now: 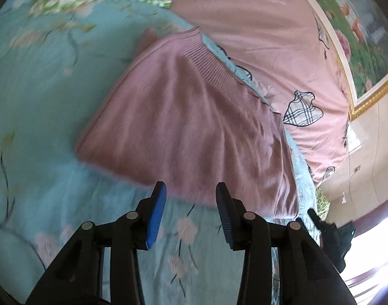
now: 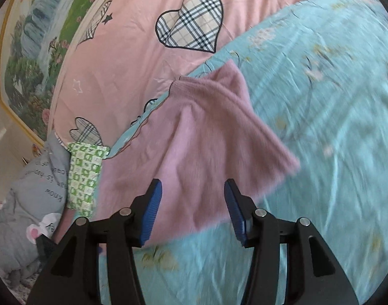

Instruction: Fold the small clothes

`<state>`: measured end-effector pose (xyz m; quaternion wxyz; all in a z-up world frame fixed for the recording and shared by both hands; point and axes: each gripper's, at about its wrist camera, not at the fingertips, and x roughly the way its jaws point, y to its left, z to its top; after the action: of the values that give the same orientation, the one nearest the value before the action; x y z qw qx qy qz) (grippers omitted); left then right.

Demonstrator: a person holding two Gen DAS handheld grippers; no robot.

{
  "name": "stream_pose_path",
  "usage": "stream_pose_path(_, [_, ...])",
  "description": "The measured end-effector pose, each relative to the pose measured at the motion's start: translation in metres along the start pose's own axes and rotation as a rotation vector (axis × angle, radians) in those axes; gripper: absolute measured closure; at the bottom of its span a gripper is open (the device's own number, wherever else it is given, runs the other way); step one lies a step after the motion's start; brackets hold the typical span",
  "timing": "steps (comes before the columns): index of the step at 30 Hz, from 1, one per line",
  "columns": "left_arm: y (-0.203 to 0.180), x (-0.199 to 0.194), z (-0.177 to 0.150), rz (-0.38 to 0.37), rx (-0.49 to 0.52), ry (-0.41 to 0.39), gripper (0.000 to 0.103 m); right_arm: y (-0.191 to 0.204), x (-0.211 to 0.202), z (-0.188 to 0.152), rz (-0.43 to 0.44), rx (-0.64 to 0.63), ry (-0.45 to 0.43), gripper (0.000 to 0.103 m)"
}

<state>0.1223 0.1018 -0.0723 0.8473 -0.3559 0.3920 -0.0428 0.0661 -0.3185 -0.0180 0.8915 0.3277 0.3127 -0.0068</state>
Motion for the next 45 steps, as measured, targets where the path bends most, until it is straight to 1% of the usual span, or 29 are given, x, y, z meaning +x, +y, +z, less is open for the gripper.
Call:
stream_pose_path(3, [0.006,0.003,-0.011,0.026,-0.006,0.02,0.062,-0.008,-0.007,-0.019,0.004,0.046,0.017,0.049])
stream_pose_path(5, [0.013,0.002,-0.018,0.026,-0.029,0.023,0.062,-0.012,-0.011,-0.03,0.005,0.068,0.03,0.049])
stream_pose_path(8, [0.023,0.003,-0.02,0.014,-0.054,0.023,0.057,-0.012,-0.018,-0.04,0.003,0.059,0.035,0.049])
stream_pose_path(10, [0.026,0.004,-0.019,0.001,-0.07,0.009,0.056,-0.008,-0.022,-0.046,-0.005,0.037,0.036,0.049])
stream_pose_path(13, [0.027,0.008,-0.011,0.013,-0.09,-0.015,0.053,-0.002,-0.023,-0.052,-0.005,0.011,0.049,0.049])
stream_pose_path(15, [0.031,0.014,-0.003,0.015,-0.121,-0.039,0.053,0.003,-0.023,-0.055,0.003,0.0,0.06,0.049])
stream_pose_path(19, [0.036,0.029,0.024,-0.009,-0.177,-0.093,0.046,0.014,-0.021,-0.061,0.018,-0.034,0.075,0.049])
stream_pose_path(23, [0.042,0.04,0.048,-0.007,-0.231,-0.145,0.046,0.022,-0.02,-0.061,0.021,-0.057,0.083,0.049])
stream_pose_path(24, [0.041,0.042,0.052,0.001,-0.234,-0.154,0.049,0.023,-0.021,-0.06,0.022,-0.056,0.081,0.049])
stream_pose_path(25, [0.036,0.044,0.057,0.014,-0.22,-0.162,0.055,0.022,-0.021,-0.059,0.023,-0.052,0.077,0.049])
stream_pose_path(26, [0.033,0.045,0.059,0.017,-0.2,-0.165,0.065,0.021,-0.022,-0.056,0.023,-0.048,0.073,0.049])
stream_pose_path(27, [0.026,0.048,0.063,0.014,-0.168,-0.162,0.083,0.019,-0.024,-0.054,0.022,-0.043,0.068,0.049])
stream_pose_path(28, [0.018,0.05,0.066,0.025,-0.124,-0.159,0.085,0.017,-0.026,-0.052,0.022,-0.038,0.062,0.049])
stream_pose_path(29, [0.008,0.048,0.067,0.044,-0.079,-0.174,0.086,0.016,-0.027,-0.049,0.022,-0.034,0.055,0.049])
stream_pose_path(31, [-0.016,0.042,0.069,0.045,0.013,-0.202,0.088,0.011,-0.032,-0.043,0.023,-0.028,0.039,0.049])
stream_pose_path(35, [-0.081,0.039,0.07,-0.029,0.176,-0.212,0.089,0.003,-0.043,-0.024,0.012,-0.033,0.0,0.049])
stream_pose_path(37, [-0.116,0.044,0.066,-0.089,0.253,-0.196,0.089,-0.003,-0.05,-0.009,0.0,-0.039,-0.026,0.049])
stream_pose_path(38, [-0.143,0.052,0.062,-0.129,0.311,-0.18,0.089,-0.006,-0.052,-0.003,-0.001,-0.04,-0.035,0.049])
stream_pose_path(39, [-0.157,0.057,0.058,-0.145,0.343,-0.17,0.089,-0.008,-0.054,0.005,-0.003,-0.042,-0.043,0.049])
stream_pose_path(40, [-0.178,0.069,0.05,-0.167,0.398,-0.145,0.089,-0.011,-0.057,0.016,-0.007,-0.048,-0.051,0.049])
stream_pose_path(41, [-0.191,0.079,0.044,-0.176,0.43,-0.123,0.089,-0.013,-0.057,0.024,-0.011,-0.055,-0.059,0.049])
stream_pose_path(43, [-0.211,0.111,0.028,-0.162,0.492,-0.063,0.089,-0.016,-0.054,0.046,-0.01,-0.071,-0.06,0.049])
stream_pose_path(45, [-0.219,0.146,0.012,-0.13,0.523,-0.005,0.089,-0.016,-0.041,0.065,0.001,-0.081,-0.023,0.049])
